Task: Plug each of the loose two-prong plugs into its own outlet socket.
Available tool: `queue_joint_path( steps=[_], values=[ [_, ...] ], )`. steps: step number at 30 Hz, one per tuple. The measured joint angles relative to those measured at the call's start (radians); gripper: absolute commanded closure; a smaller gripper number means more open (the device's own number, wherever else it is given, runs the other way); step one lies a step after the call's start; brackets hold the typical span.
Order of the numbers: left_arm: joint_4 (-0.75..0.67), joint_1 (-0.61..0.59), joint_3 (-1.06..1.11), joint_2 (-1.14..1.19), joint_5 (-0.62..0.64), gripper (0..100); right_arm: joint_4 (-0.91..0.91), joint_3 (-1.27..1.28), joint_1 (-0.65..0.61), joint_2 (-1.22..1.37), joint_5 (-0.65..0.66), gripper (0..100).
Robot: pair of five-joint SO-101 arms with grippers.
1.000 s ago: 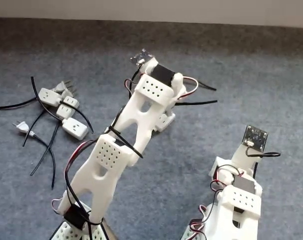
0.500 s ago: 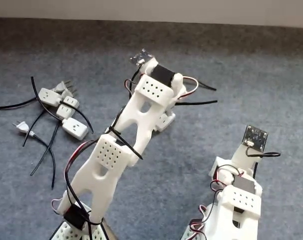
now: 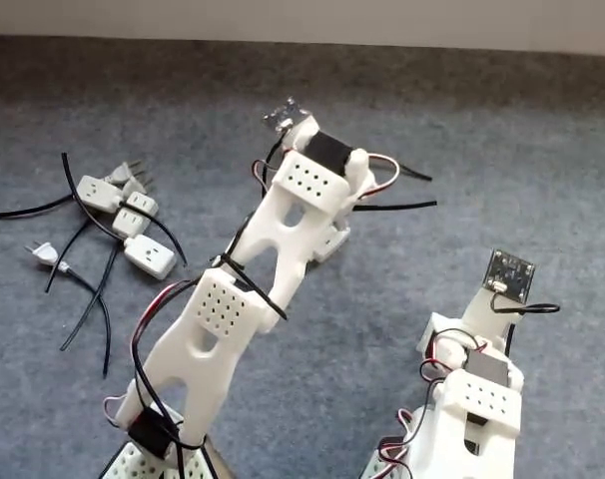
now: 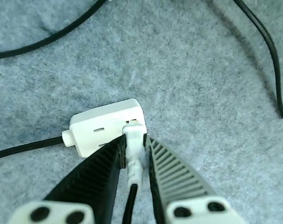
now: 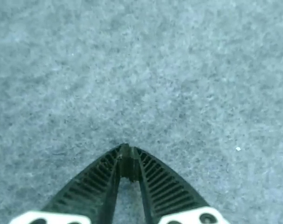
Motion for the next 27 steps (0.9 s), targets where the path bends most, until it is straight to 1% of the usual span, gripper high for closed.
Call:
queue_joint_path(
  steps=[9, 14, 17, 27],
  values=[
    [0.0, 0.002, 0.0, 0.0, 0.0, 99, 0.0, 0.0, 0.0, 0.0, 0.0, 99.1],
    [-0.006, -0.002, 0.035, 0.006, -0.002, 99, 0.0, 0.0, 0.0, 0.0, 0.0, 99.1],
    [-0.006, -0.003, 0.043, 0.049, -0.002, 99, 0.0, 0.0, 0.0, 0.0, 0.0, 99.1],
    [-0.006, -0.049, 0.066, 0.097, -0.002, 99, 0.0, 0.0, 0.0, 0.0, 0.0, 99.1]
  ],
)
